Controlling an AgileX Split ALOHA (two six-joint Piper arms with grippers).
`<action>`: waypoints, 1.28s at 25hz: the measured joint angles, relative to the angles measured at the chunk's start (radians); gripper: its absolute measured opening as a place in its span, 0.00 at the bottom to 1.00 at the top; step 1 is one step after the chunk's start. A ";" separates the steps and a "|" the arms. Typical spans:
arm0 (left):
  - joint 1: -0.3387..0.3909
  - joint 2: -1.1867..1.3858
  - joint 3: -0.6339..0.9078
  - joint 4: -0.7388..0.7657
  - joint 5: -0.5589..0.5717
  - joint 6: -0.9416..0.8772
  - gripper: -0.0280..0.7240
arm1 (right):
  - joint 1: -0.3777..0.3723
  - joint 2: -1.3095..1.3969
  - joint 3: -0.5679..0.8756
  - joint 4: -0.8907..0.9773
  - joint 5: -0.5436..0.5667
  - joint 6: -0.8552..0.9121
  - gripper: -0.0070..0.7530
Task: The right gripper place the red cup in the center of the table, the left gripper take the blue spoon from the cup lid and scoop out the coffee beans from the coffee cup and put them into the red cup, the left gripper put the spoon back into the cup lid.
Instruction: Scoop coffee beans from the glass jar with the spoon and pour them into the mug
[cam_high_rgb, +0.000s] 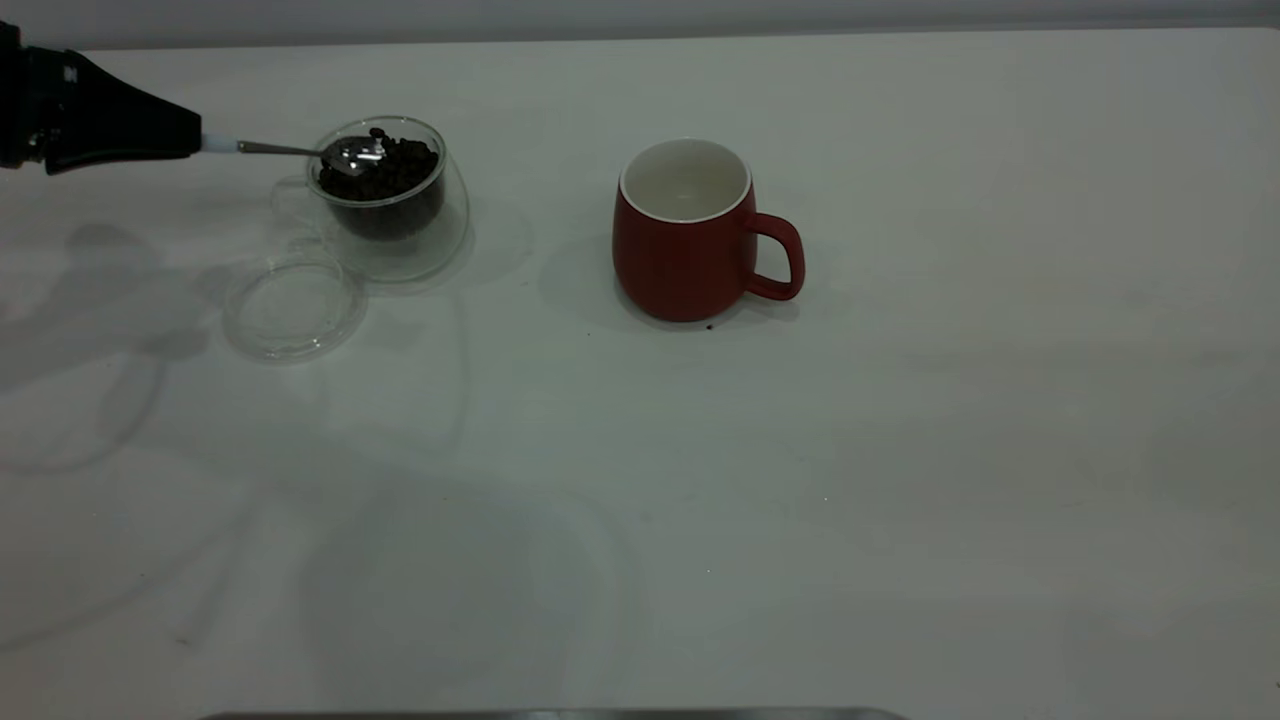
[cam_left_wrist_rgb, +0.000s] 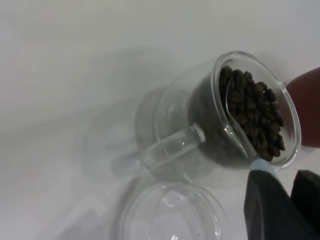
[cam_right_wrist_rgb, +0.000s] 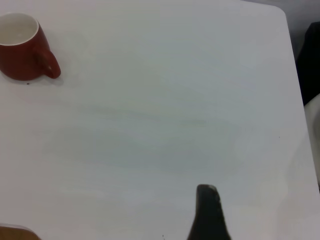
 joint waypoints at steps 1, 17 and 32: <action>0.000 0.000 0.000 0.007 0.000 -0.023 0.20 | 0.000 0.000 0.000 0.000 0.000 0.000 0.78; 0.000 0.003 0.000 0.040 -0.005 -0.570 0.20 | 0.000 0.000 0.000 0.000 0.000 0.000 0.78; -0.007 0.003 0.000 0.041 0.005 -0.712 0.20 | 0.000 0.000 0.000 0.000 0.000 0.000 0.78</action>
